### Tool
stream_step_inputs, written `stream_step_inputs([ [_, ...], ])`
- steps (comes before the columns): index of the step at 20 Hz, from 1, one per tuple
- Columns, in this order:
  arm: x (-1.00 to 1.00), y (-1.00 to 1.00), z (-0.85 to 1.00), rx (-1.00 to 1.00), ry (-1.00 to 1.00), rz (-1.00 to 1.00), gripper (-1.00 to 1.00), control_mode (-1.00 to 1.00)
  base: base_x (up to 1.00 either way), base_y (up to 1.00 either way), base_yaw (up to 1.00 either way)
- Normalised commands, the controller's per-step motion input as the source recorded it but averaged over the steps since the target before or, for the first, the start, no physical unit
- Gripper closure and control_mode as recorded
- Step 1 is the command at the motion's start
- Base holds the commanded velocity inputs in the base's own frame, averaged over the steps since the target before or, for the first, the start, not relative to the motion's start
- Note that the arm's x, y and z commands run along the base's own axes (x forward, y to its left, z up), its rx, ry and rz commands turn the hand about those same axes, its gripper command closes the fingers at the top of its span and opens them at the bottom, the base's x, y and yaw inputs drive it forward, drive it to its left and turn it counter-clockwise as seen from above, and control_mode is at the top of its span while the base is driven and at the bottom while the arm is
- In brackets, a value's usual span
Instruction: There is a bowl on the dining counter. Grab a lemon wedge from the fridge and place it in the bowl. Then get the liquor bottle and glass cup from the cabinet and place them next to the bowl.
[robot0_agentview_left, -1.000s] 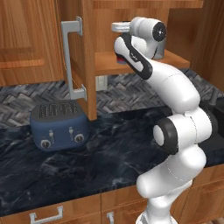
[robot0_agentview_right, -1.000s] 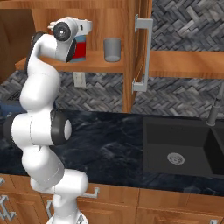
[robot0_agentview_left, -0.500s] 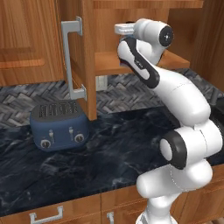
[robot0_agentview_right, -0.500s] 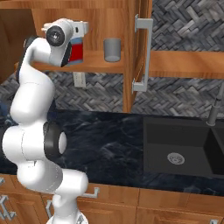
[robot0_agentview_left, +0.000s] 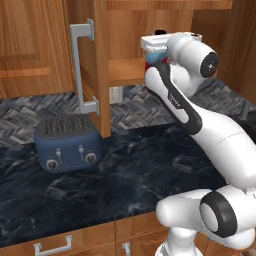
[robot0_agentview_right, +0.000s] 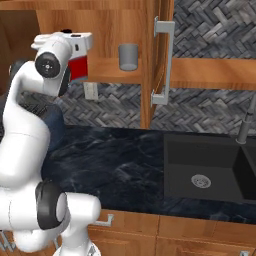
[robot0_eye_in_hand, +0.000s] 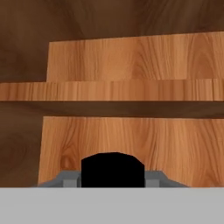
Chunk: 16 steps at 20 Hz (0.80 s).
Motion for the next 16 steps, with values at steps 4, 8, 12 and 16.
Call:
stream_step_inputs([
  [4,-1.0,-0.12,0.07,0.05,0.0,-0.01,1.0,-1.0,0.0,0.0,0.0],
  [8,-1.0,-0.25,0.05,0.07,0.0,-0.01,1.0,-1.0,0.0,0.0,0.0],
  [12,-1.0,-0.32,0.07,0.09,0.0,0.0,1.0,-1.0,0.0,0.0,0.0],
  [16,-1.0,-0.3,0.17,0.08,0.0,-0.01,1.0,-1.0,0.0,0.0,0.0],
])
